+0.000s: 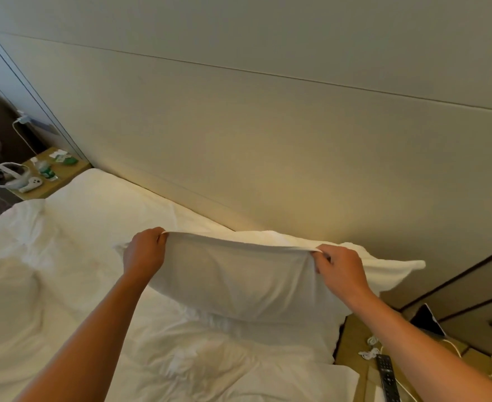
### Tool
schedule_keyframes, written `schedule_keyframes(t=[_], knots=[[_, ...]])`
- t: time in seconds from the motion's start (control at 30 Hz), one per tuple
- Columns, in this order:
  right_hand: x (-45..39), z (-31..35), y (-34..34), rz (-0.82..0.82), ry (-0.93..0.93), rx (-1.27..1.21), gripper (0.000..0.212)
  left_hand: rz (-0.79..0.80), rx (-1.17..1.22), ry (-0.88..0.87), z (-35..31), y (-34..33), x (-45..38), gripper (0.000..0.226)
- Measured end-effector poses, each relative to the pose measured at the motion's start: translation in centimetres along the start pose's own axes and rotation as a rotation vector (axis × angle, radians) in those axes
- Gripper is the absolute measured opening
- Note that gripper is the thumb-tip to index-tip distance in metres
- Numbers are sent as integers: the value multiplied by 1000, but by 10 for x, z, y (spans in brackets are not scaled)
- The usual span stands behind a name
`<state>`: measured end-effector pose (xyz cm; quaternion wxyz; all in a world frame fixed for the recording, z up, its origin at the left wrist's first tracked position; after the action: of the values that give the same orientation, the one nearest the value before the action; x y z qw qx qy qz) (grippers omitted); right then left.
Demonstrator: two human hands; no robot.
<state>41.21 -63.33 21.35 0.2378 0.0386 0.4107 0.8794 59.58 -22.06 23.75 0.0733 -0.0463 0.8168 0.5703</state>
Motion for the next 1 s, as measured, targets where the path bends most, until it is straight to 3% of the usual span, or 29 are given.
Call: schedule_keyframes(t=[0.2, 0.3, 0.5, 0.63, 0.77, 0.9, 1.0], knots=[[-34, 38, 13, -90, 1, -133, 38, -187, 60, -26, -14, 32, -54, 33], [-50, 40, 8, -102, -23, -150, 35, -206, 93, 0, -23, 30, -76, 36], [-37, 4, -53, 117, -106, 18, 37, 80, -83, 107, -3, -48, -57, 30], [-29, 3, -71, 90, -80, 62, 41, 175, -53, 23, 16, -75, -35, 24], [-31, 10, -67, 71, -36, 50, 36, 273, -6, -132, 6, -87, -24, 39], [-32, 16, -65, 88, 17, 90, 23, 274, -137, -188, -1, -90, -28, 26], [-30, 16, -67, 73, 30, 124, 32, 232, -202, -180, -8, -86, -34, 32]])
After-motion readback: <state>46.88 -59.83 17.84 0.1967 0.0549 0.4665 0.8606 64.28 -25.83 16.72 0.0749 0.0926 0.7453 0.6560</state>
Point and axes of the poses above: each hand's wrist, its own x-axis away from the middle knuckle, its own y-axis out of the back of the hand, z = x × y, the point moved 6 cm from there along -x, towards the middle knuckle, and after that the axes turned 5 degrees about -z, right-handed, at the moved point
